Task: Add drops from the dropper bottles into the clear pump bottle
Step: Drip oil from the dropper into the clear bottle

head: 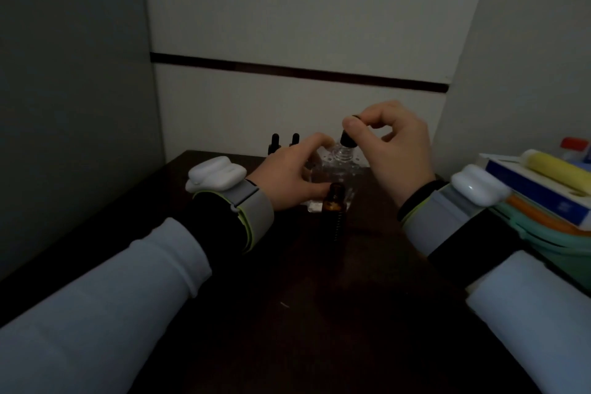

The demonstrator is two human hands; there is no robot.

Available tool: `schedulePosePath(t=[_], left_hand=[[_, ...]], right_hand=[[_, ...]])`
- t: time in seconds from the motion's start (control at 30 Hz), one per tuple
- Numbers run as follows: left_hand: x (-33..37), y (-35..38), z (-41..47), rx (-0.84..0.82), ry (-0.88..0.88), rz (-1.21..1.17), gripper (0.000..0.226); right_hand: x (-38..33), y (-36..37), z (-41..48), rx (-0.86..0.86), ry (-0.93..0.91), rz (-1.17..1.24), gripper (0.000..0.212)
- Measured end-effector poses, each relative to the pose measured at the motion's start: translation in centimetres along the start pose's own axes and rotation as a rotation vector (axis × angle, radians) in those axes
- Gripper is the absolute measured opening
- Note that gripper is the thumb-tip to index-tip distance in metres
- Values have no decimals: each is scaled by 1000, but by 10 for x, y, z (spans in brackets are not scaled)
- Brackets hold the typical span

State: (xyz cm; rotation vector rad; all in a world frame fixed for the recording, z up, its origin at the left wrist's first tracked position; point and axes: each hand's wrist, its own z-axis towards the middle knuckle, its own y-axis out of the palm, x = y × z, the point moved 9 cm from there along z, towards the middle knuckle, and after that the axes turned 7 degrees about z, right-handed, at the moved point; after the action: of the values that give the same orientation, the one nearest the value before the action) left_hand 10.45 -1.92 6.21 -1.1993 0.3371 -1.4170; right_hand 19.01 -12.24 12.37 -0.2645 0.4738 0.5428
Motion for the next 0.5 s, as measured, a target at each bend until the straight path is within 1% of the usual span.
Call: schedulePosePath(t=[0.07,0.13,0.27,0.33,0.43,0.5], left_hand=[[0,0,0,1,2,2,56],[1,0,-1,6,2,-11,54],[1,-1,-1,1,-8,-4,55],[2,-1,-1,1,-6,-8,55],[1,-1,-1,8,-8,-1,53],[0,0,0,8,-7,-7,54]], right_hand=[[0,-1,0,14,6,18,15],[-1,0,0,-7,0,9,15],[-2,0,-1,0,-7,-2,20],[-2,-1,0,4,-2,11,18],[-1,3,-1,-34,-4,4,17],[-5,1,-1,-14,-22,-9,17]])
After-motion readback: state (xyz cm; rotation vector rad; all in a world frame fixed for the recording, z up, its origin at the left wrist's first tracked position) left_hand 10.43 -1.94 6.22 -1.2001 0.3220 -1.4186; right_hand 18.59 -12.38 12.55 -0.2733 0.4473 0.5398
